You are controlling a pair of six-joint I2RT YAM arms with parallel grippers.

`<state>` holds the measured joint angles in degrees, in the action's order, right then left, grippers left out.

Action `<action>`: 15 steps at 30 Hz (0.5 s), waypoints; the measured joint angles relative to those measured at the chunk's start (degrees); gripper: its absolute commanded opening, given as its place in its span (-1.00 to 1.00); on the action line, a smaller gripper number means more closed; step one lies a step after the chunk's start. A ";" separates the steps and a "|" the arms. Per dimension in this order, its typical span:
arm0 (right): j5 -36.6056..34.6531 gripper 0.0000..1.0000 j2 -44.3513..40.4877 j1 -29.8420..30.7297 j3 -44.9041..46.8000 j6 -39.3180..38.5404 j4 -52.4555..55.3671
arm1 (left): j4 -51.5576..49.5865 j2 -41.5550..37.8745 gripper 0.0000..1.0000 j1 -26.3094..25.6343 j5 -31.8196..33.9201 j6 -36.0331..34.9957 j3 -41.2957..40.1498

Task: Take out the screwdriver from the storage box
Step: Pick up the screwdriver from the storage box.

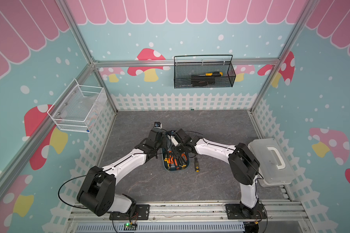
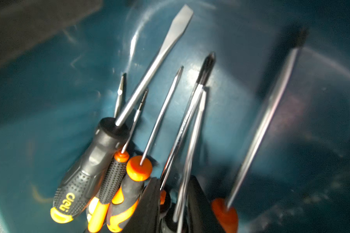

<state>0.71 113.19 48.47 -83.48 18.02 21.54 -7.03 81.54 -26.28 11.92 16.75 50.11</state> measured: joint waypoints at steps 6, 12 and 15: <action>0.24 -0.40 -0.83 -0.04 1.40 -0.42 -0.50 | -0.02 0.00 -1.00 0.00 -0.07 0.42 -0.07; 2.10 -0.30 -6.16 -0.02 7.78 1.62 -1.62 | 0.02 0.00 -1.00 0.02 -0.22 0.85 -0.83; 2.91 -0.30 -9.27 0.22 11.45 3.10 -1.53 | 0.04 0.00 -1.00 0.09 -0.20 1.03 -0.92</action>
<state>3.62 103.92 48.69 -72.03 21.12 20.01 -6.98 81.54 -26.20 11.73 17.78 49.19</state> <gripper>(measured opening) 0.352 0.085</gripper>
